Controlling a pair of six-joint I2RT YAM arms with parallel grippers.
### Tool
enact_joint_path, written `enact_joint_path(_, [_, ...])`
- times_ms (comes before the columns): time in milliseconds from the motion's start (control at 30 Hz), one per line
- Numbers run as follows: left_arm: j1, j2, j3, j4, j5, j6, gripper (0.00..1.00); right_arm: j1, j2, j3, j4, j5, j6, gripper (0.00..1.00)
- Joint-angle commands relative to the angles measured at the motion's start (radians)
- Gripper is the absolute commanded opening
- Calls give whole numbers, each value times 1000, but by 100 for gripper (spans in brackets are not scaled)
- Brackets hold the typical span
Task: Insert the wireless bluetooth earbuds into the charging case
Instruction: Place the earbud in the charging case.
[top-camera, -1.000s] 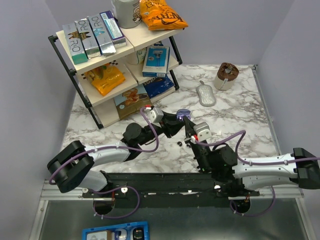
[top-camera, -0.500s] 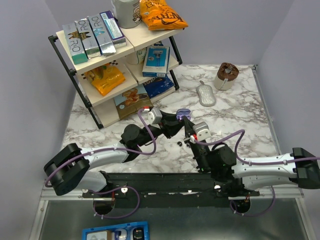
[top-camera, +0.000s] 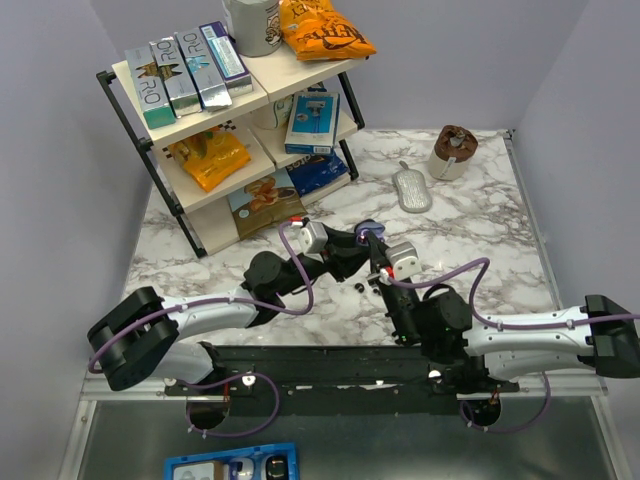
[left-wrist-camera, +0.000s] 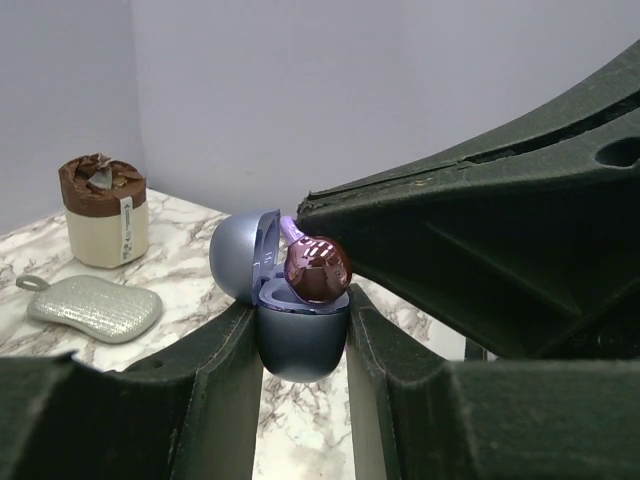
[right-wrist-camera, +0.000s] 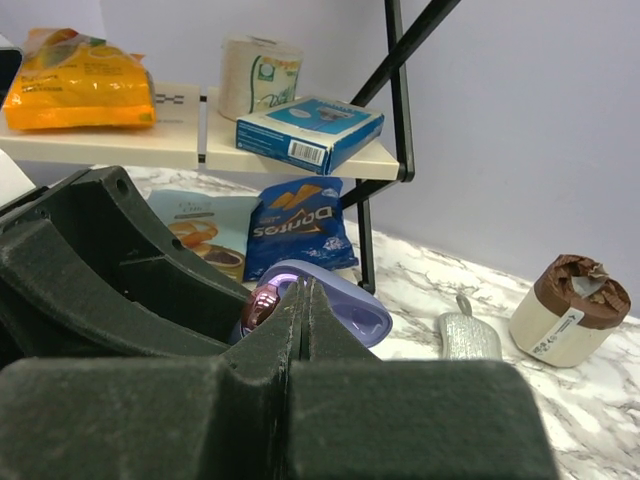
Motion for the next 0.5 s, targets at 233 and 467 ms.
enact_joint_path(233, [-18,-31,-11,28,-32,23,0,-8,22,21,9,48,7,0])
enact_joint_path(467, [-19,-28,-8,27,-38,30,0,-8,24,17,5,34,9,0])
